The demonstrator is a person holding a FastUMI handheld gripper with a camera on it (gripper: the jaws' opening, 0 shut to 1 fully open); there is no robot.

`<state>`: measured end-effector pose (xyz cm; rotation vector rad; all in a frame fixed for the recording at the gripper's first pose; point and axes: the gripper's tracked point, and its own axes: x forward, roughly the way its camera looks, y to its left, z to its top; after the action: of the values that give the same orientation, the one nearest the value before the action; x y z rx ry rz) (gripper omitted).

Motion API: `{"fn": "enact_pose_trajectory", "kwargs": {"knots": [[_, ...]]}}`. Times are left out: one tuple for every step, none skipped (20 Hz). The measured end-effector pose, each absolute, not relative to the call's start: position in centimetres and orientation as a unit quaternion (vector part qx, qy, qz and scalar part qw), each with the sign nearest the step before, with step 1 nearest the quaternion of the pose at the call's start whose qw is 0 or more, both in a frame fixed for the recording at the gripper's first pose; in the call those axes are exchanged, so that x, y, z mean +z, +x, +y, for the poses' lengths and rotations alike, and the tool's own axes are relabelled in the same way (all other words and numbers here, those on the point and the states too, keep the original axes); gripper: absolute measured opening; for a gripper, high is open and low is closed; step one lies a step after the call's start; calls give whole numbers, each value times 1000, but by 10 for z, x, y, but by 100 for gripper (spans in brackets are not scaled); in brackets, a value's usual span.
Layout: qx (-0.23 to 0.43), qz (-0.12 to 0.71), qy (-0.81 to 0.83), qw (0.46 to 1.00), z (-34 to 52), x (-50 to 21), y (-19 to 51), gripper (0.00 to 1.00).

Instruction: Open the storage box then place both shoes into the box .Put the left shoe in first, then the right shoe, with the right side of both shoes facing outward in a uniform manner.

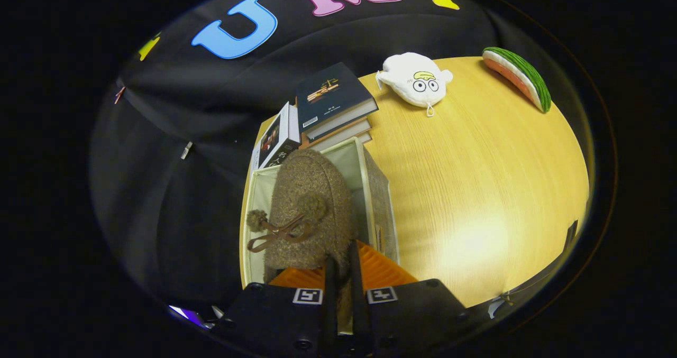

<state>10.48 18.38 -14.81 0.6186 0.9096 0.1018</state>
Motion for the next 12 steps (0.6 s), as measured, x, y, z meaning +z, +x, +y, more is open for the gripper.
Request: {"fn": "enact_pose_trajectory", "kwargs": {"knots": [[58,426,303,850,189,-142,105,21],[68,413,317,851,195,-134,108,45],[72,401,322,855,194,-119,99,69],[74,389,317,862,191,-112,100,93],[74,376,306,872,186,-103,101,99],[76,362,292,882,181,-94,100,99],[78,345,277,893,174,-84,101,98],[76,326,262,905,166,-73,101,98],[72,304,249,917,155,-62,102,98],[67,281,239,927,145,-48,102,99],[63,259,233,935,136,-36,103,98],[57,238,228,943,125,-24,102,99]]}}
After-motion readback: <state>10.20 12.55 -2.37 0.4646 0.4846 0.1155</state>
